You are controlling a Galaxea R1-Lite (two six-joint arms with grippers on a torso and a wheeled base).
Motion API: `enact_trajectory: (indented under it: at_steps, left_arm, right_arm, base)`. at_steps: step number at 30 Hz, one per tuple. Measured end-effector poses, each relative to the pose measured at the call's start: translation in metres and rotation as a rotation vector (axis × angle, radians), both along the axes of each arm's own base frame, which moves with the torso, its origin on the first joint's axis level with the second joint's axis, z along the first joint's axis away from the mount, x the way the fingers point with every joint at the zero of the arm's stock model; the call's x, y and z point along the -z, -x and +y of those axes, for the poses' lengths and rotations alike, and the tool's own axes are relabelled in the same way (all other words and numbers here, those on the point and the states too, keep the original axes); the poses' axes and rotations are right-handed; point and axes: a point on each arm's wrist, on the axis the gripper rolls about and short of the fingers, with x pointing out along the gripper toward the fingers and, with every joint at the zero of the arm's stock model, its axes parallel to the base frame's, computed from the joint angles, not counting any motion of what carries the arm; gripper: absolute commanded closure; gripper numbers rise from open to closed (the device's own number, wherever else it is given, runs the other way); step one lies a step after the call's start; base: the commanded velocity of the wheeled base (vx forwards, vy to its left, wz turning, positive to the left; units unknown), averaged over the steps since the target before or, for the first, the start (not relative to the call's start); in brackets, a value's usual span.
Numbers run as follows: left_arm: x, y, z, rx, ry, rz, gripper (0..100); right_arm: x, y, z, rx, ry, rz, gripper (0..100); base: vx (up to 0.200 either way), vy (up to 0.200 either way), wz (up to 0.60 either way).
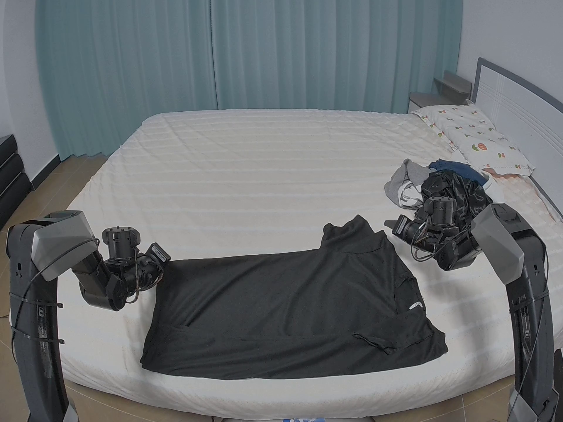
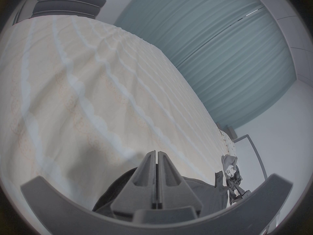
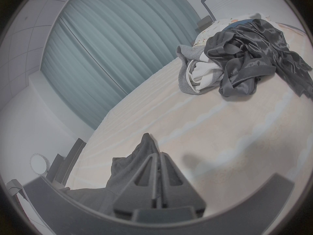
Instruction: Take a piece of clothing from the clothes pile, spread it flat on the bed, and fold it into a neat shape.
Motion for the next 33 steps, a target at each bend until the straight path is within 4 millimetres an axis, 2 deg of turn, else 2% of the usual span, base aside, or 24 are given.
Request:
enact_trajectory:
  at_steps: [10,11,20,33]
  left_arm:
    - [0.000,0.000,0.000,-0.001,-0.001,-0.001,100]
    - [0.000,-0.001,0.000,-0.001,-0.001,-0.001,100]
    - [0.000,-0.001,0.000,-0.001,-0.002,-0.002,100]
    - [-0.007,-0.005,0.007,-0.016,-0.001,-0.030,100]
  right_arm:
    - [0.003,-0.002,0.011,-0.030,0.007,-0.001,0]
    - [0.005,-0.002,0.012,-0.034,0.009,0.002,100]
    - [0.013,-0.001,0.012,-0.040,0.010,0.027,100]
    - [0.000,0.000,0.008,-0.023,-0.005,-0.023,100]
  base:
    - [0.000,0.000,0.00]
    - [0.000,0.000,0.00]
    - [0.000,0.000,0.00]
    - [0.000,0.000,0.00]
